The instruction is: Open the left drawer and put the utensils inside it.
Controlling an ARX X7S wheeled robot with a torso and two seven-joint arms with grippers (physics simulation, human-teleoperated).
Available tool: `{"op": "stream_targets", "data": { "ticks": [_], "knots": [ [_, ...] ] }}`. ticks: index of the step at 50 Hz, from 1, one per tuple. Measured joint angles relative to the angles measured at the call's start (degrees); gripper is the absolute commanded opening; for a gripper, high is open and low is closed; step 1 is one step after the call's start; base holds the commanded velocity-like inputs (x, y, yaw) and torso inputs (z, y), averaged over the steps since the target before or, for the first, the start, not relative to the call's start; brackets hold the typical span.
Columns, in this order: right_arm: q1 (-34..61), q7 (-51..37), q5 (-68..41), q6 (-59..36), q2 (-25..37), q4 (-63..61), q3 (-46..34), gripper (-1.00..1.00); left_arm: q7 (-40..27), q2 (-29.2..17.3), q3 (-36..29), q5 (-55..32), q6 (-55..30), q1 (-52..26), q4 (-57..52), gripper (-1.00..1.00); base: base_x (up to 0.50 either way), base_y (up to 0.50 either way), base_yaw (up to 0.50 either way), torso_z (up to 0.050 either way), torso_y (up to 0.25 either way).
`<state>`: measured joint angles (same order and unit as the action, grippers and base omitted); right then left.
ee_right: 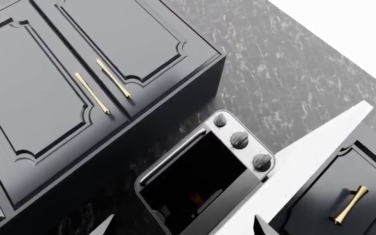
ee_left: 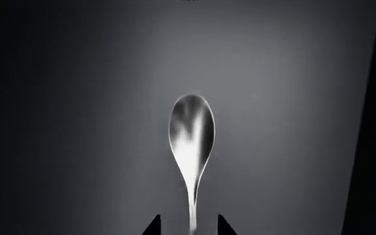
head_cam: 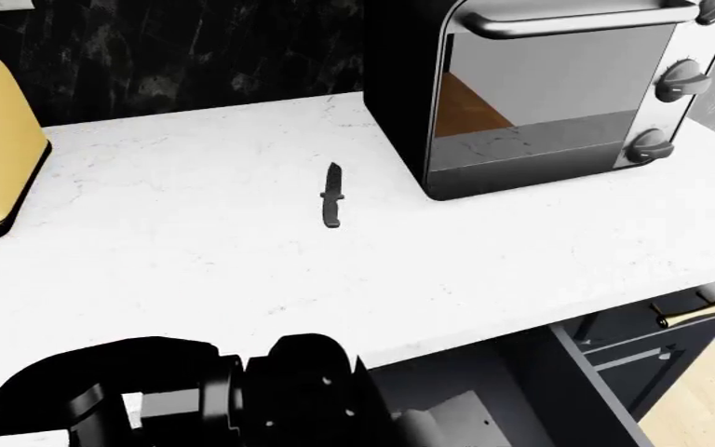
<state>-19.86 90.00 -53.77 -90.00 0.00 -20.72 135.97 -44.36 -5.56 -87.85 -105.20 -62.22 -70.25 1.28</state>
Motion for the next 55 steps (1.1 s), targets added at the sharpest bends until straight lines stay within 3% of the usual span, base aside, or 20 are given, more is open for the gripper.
{"op": "stream_targets", "data": {
  "ticks": [28,35,43,55],
  "knots": [
    [0.1,0.0,0.06,0.0,0.0,-0.05,-0.06,1.0,-8.59,-5.08,10.66,-19.01,0.77,-15.66,-14.61,1.0,0.0,0.0,0.0,0.0,0.0],
    [0.13,0.0,-0.06,0.0,0.0,-0.14,-0.01,1.0,-5.51,-8.73,17.19,-23.87,-1.06,-24.0,-13.19,1.0,0.0,0.0,0.0,0.0,0.0],
    [0.25,0.0,0.03,0.0,0.0,-0.32,-0.11,1.0,1.44,-12.46,25.31,-26.03,-3.93,-34.13,-4.5,1.0,0.0,0.0,0.0,0.0,0.0],
    [0.44,0.0,0.26,0.0,0.0,-0.7,-0.49,1.0,10.83,-15.12,32.23,-21.56,-4.57,-42.89,11.06,1.0,0.0,0.0,0.0,0.0,0.0]
  ]
}}
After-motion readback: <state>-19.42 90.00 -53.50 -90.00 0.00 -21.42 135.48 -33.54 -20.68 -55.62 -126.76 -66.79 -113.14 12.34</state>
